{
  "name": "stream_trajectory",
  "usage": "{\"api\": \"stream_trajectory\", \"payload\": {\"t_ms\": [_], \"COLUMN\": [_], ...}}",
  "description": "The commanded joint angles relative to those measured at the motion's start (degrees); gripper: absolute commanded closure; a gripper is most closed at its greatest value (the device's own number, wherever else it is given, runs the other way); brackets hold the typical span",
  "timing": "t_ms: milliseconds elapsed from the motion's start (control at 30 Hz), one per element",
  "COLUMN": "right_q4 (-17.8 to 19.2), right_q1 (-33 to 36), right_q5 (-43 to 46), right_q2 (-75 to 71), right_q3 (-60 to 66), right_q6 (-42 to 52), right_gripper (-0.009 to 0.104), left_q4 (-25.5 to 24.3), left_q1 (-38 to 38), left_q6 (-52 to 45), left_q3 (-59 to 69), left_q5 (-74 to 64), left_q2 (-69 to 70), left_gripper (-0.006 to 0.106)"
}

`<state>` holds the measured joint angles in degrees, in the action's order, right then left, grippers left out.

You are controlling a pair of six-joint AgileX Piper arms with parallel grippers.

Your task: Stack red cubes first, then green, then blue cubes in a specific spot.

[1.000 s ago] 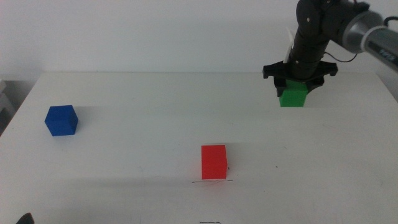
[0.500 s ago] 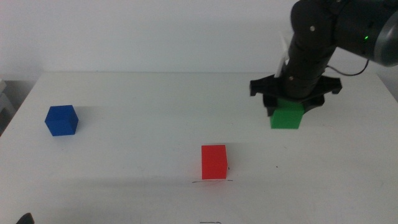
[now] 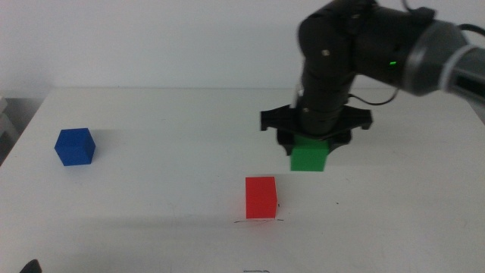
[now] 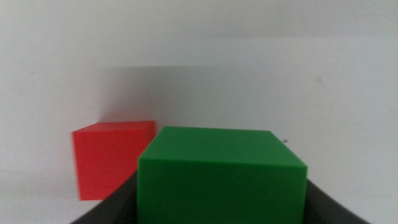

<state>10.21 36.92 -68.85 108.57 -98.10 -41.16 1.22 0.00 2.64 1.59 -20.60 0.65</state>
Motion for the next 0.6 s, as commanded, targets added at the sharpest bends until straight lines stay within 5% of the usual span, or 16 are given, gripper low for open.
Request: {"api": "stream_trajectory", "payload": {"t_ms": [0,567], "right_q4": [1.5,-1.9], "right_q1": [1.8,5.7], "right_q5": [-1.9,-3.7], "right_q2": [-1.2,7.1], "right_q3": [-4.5,-10.4], "right_q6": [-0.5,-0.5], "right_gripper": [0.096,0.096], "left_q4": [0.3,0.3], "left_q1": [0.0,0.0], "left_q6": [0.1,0.1], "left_q3": [0.0,0.0], "left_q5": [4.4,4.4], "left_q2": [1.5,1.5], "left_gripper": [0.026,0.026]}}
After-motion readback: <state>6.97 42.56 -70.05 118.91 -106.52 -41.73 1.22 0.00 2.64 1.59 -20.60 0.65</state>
